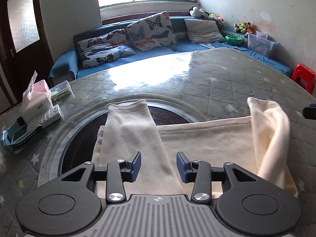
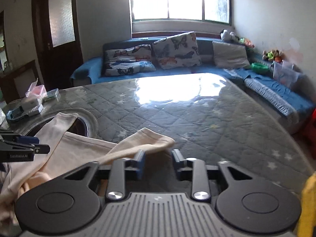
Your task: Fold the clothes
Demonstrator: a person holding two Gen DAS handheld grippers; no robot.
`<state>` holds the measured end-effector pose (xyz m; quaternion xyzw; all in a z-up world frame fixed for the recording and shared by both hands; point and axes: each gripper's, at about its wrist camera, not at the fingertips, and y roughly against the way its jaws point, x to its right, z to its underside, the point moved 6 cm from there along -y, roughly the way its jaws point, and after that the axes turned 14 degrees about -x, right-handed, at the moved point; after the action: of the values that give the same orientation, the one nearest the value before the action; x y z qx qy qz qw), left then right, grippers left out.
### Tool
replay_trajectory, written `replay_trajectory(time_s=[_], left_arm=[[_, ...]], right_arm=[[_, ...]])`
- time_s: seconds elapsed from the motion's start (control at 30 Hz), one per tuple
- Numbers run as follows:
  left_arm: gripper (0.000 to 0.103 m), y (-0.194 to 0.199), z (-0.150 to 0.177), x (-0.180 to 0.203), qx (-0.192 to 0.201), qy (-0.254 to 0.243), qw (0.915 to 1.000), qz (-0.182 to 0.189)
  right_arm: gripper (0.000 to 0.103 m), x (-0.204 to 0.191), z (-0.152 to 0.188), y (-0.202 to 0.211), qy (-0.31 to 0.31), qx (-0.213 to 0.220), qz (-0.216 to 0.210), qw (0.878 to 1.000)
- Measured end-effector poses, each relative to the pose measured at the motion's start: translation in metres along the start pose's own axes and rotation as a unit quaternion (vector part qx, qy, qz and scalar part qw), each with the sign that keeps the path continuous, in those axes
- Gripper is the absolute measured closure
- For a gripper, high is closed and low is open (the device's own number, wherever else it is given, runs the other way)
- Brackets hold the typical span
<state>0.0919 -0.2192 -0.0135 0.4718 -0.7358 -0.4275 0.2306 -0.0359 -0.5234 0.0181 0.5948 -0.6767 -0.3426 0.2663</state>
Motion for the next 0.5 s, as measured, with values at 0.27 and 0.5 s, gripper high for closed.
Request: replay_trajectory(time_s=[0.27,0.5], left_arm=[[0.062,-0.024,-0.026,-0.02,-0.005,0.038,0.9993,0.007],[0.06,-0.045,-0.054,-0.02,-0.004,0.066,0.9977,0.015]], right_arm=[[0.069,-0.005,-0.005,-0.038,-0.015,-0.027,-0.01,0.999],[0.069,-0.002,-0.003,-0.049,-0.019,-0.037,-0.013,0.999]])
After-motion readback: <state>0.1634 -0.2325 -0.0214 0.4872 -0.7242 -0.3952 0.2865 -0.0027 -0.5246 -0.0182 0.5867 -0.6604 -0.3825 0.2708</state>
